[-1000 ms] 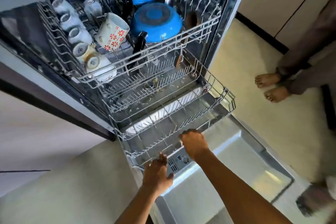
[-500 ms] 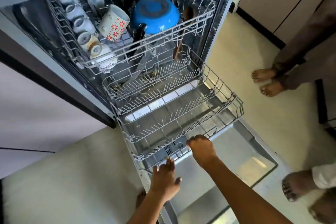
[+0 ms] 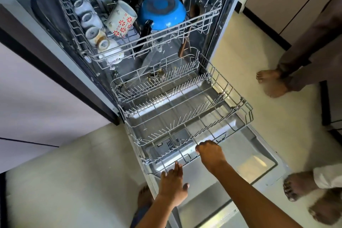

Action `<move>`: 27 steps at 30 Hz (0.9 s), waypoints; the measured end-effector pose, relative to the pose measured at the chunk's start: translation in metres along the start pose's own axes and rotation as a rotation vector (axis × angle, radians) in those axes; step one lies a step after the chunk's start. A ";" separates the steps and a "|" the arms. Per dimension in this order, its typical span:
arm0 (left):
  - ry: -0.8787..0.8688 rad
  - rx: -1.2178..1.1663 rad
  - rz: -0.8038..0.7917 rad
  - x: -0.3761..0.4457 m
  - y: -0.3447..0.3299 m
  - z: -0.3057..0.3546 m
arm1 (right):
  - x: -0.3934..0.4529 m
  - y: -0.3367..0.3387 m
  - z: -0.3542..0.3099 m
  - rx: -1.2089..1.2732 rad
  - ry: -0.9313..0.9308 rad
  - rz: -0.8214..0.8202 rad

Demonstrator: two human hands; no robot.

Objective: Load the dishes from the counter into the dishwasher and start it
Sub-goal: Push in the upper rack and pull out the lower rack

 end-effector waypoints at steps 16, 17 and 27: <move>-0.023 0.014 0.094 -0.010 -0.003 -0.004 | -0.012 -0.005 -0.004 -0.020 0.027 0.053; -0.020 0.007 0.113 -0.012 0.000 -0.005 | -0.013 -0.004 -0.005 -0.016 0.026 0.052; 0.041 -0.290 0.497 -0.113 0.107 -0.009 | -0.059 0.086 -0.039 0.097 -0.003 0.082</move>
Point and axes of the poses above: each hand's wrist, its own x-axis towards the middle knuckle, its own y-axis out of the back of the hand, z = x × y, the point moved 5 cm from there along x, towards the middle knuckle, and after that the axes turned 2 degrees about -y, right-handed, at the moved point
